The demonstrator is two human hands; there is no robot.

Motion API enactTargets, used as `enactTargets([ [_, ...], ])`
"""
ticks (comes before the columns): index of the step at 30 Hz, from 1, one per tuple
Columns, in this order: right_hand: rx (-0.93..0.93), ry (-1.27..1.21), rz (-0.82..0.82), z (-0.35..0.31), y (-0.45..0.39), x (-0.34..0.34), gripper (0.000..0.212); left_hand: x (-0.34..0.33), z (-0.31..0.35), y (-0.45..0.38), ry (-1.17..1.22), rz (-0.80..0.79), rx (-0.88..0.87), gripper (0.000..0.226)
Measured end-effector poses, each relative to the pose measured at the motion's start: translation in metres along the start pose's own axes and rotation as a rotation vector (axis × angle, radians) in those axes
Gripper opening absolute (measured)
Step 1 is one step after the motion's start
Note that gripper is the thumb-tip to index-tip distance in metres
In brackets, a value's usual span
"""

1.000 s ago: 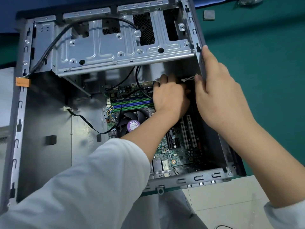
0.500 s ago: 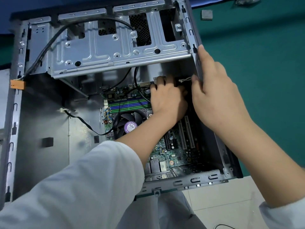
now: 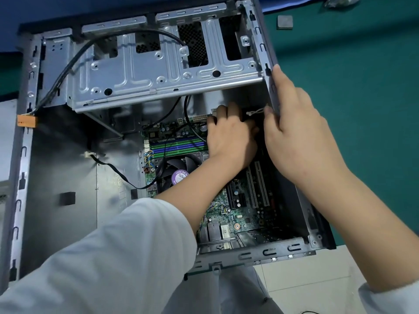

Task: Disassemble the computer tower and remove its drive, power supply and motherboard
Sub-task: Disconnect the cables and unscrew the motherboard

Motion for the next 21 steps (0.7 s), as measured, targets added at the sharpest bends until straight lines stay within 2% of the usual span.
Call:
enactTargets([
  [7,-0.007,-0.021,-0.002,0.001,0.001,0.0,0.058,-0.003,-0.003,-0.007,0.039,-0.054,0.187,0.025],
  [13,0.002,-0.003,0.01,0.0,0.001,-0.001,0.059,0.01,0.0,0.002,0.159,0.073,0.027,0.022],
  [16,0.002,-0.021,0.011,0.001,0.001,-0.001,0.058,0.005,0.0,0.002,0.07,0.046,-0.028,0.022],
  [18,-0.002,-0.036,0.01,0.002,-0.001,0.0,0.058,-0.001,0.0,-0.002,-0.004,0.012,-0.017,0.025],
  [21,-0.002,-0.046,0.01,0.003,0.0,0.0,0.058,-0.006,-0.003,-0.007,0.003,-0.007,0.101,0.026],
])
Point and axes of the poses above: each hand's wrist, its own y-axis away from the middle knuckle, its own x-axis out of the back of the hand, z = x × y, the point moved 6 cm from there along -y, towards the middle knuckle, and after that the axes turned 4 degrees about y, right-handed, at the moved point
